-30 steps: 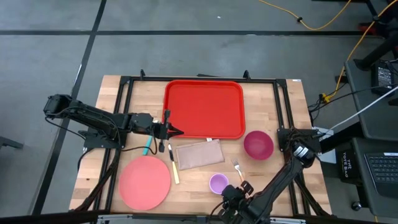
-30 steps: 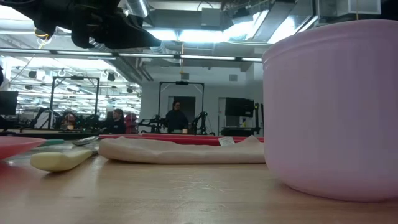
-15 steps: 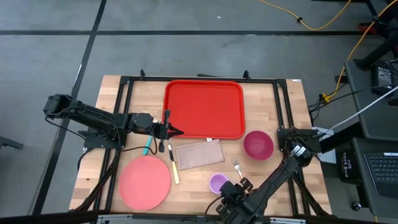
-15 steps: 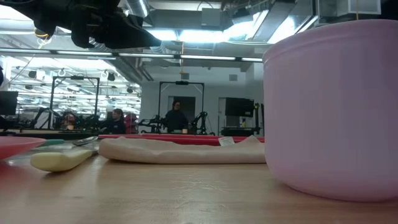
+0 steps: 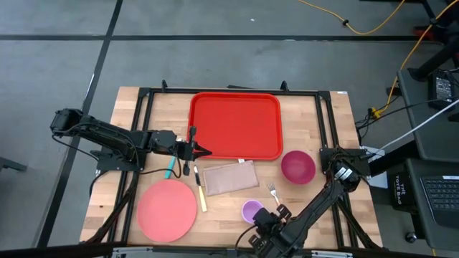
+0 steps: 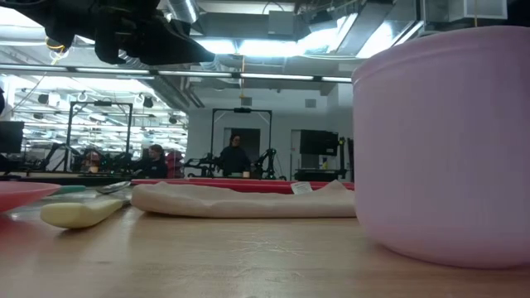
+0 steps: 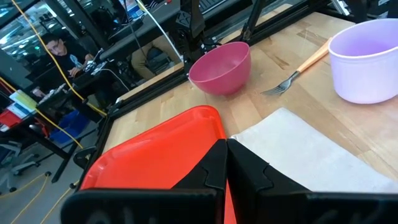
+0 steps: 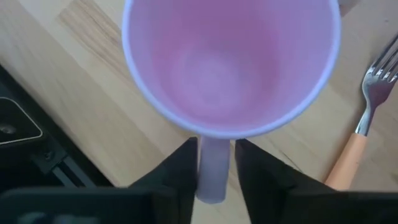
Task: Set up tray
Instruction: Put the purple mug on the red serving tray
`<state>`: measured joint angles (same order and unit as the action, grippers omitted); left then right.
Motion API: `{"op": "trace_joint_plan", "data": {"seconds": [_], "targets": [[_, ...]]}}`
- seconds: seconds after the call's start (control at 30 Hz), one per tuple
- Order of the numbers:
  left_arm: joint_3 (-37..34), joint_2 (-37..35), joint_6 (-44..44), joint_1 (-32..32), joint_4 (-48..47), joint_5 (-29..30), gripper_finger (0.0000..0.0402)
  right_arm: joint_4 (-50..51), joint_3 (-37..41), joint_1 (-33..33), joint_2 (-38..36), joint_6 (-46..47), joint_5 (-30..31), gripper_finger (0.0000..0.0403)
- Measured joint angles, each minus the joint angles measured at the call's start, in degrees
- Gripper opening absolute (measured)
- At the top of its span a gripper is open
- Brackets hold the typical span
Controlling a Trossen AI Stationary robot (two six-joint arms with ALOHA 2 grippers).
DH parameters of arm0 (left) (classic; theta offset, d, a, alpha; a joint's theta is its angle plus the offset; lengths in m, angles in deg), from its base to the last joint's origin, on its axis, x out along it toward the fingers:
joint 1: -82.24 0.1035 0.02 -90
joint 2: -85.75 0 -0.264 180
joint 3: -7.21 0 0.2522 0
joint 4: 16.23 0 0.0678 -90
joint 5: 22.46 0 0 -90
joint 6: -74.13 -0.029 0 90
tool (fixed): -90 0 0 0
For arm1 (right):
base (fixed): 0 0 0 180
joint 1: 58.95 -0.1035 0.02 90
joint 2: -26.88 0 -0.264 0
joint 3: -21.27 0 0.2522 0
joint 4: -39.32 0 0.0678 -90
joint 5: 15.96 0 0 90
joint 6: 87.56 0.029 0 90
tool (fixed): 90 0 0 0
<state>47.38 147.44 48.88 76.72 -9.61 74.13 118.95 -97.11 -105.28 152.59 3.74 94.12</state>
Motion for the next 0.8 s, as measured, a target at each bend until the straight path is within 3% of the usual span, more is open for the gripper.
{"op": "trace_joint_plan", "data": {"seconds": [0.17, 0.8], "targets": [[0.0, 0.0, 0.0, 0.0, 0.0, 0.0, 0.0004, -0.1, 0.0, -0.5, 0.0, 0.0, -0.8, 0.0056], [0.0, 0.0, -0.7, 0.0, 0.0, -0.1, 0.0004, 2.7, -0.4, -1.7, 0.0, -0.3, 3.0, 0.0056]]}}
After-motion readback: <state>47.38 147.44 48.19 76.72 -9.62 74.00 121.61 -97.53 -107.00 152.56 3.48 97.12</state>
